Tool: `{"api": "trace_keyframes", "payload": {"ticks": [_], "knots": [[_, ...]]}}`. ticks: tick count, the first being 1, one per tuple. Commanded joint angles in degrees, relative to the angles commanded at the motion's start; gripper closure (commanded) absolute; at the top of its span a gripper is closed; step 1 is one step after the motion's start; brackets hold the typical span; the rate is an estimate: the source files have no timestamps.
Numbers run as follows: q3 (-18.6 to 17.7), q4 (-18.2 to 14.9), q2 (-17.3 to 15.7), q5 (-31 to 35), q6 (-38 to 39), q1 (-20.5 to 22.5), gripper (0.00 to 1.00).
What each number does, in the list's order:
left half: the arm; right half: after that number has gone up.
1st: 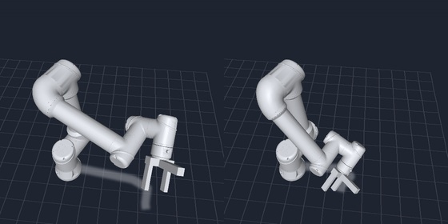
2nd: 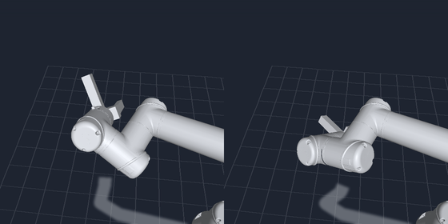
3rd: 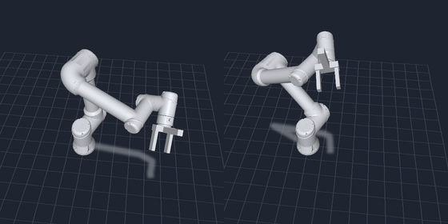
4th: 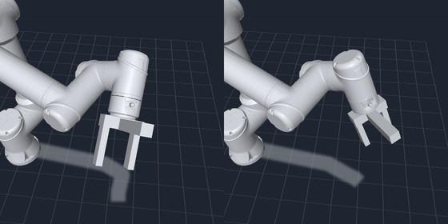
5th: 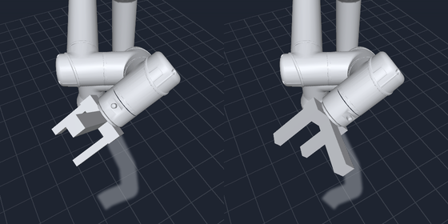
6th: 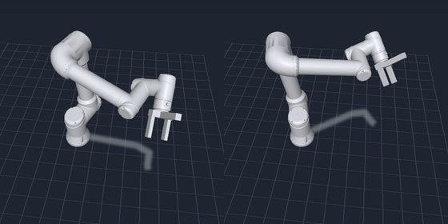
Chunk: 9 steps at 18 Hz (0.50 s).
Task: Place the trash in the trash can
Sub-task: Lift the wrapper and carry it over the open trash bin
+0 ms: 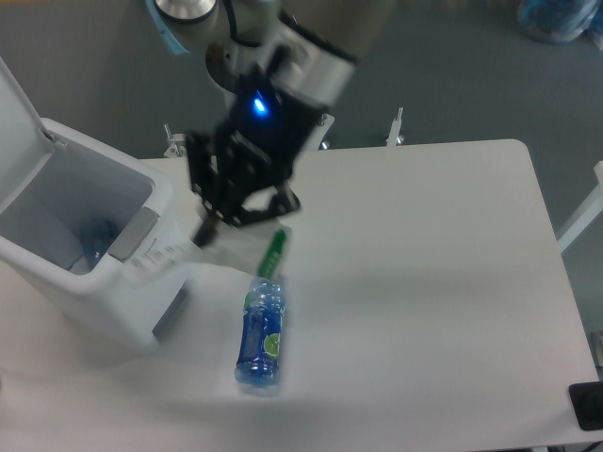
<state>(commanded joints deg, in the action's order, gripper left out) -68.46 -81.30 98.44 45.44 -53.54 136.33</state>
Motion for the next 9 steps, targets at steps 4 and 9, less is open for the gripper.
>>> {"api": "trace_keyframes", "payload": {"ticks": [4, 9], "knots": [[-2.0, 1.2, -1.9, -1.1, 6.8, -3.1, 1.00], [-7.6, 4.7, -5.5, -1.1, 12.5, -5.0, 1.00]]}}
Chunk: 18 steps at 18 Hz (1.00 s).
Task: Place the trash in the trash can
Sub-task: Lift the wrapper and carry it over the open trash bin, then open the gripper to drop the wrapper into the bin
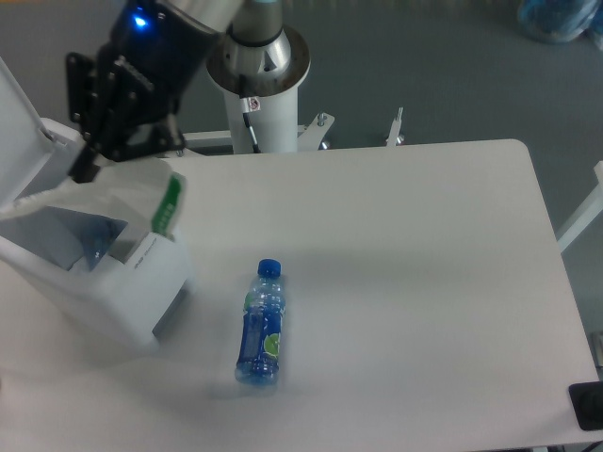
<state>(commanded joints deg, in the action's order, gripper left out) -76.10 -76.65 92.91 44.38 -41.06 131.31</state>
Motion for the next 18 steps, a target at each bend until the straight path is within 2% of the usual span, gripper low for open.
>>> {"api": "trace_keyframes", "payload": {"ticks": [4, 11, 15, 18], "knots": [[-4.6, 1.6, -2.6, 0.3, 2.6, -0.4, 1.00], [-7.1, 2.3, -1.8, 0.4, 6.9, -1.2, 1.00], [-12.8, 9.8, -1.4, 0.9, 6.8, -1.4, 1.00], [-15.4, 11.9, -1.4, 4.1, 6.4, -1.3, 1.00]]}}
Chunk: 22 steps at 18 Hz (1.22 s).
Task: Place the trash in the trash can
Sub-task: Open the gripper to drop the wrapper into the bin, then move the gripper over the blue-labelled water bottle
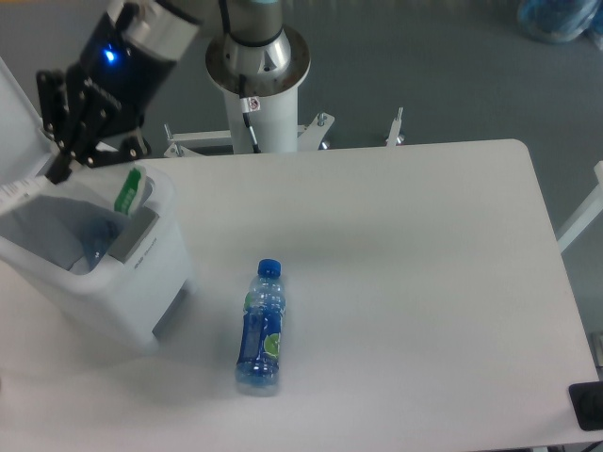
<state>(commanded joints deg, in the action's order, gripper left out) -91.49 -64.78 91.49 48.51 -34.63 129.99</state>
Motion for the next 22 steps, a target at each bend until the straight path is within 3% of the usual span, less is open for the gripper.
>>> {"api": "trace_keyframes", "payload": {"ticks": [1, 2, 4, 5, 6, 7, 8, 12, 14, 18, 22], "knots": [[-0.4, 0.1, 0.0, 0.3, -0.2, 0.0, 0.95], [-0.7, 0.1, 0.1, 0.4, -0.2, 0.0, 0.70], [-0.8, 0.2, 0.2, 0.7, -0.3, 0.0, 0.49], [-0.9, 0.2, 0.1, 1.1, -0.3, 0.0, 0.44], [-0.9, 0.1, 0.1, 1.1, -0.2, 0.0, 0.31], [-0.8, 0.1, 0.0, 1.1, -0.2, 0.0, 0.07], [-0.8, 0.1, 0.0, 1.1, -0.2, 0.0, 0.00], [0.2, 0.2, 0.2, 1.1, -1.0, 1.2, 0.00], [0.8, 0.2, 0.8, 1.1, -1.9, 4.4, 0.00], [2.6, 0.3, 4.9, 0.9, -3.3, 9.5, 0.00], [5.3, 0.4, 12.5, 1.1, -4.0, 12.5, 0.00]]}}
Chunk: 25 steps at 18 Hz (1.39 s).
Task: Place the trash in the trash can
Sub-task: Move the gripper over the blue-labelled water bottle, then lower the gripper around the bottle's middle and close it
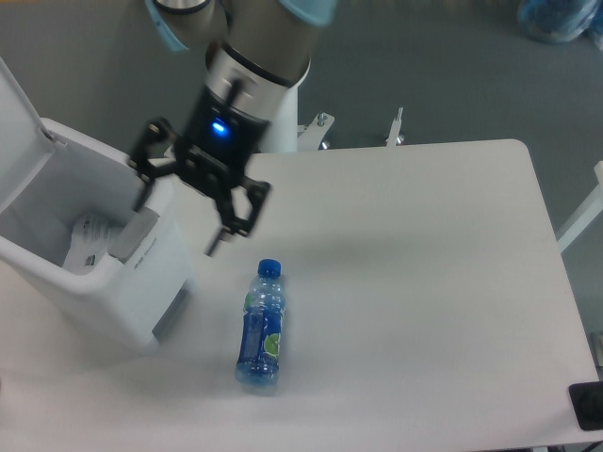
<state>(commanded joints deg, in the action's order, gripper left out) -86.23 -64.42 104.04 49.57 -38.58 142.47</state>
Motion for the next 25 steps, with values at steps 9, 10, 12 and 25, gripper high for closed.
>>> {"api": "trace_keyframes", "payload": {"ticks": [9, 10, 12, 25], "knots": [[2.7, -0.3, 12.1, 5.3, 0.1, 0.6, 0.00], [2.6, -0.4, 12.9, 6.0, 0.3, 0.4, 0.00], [2.5, -0.7, 14.4, 8.7, 0.8, -0.1, 0.00], [11.8, -5.8, 23.8, 20.7, 9.4, -6.4, 0.00]]}}
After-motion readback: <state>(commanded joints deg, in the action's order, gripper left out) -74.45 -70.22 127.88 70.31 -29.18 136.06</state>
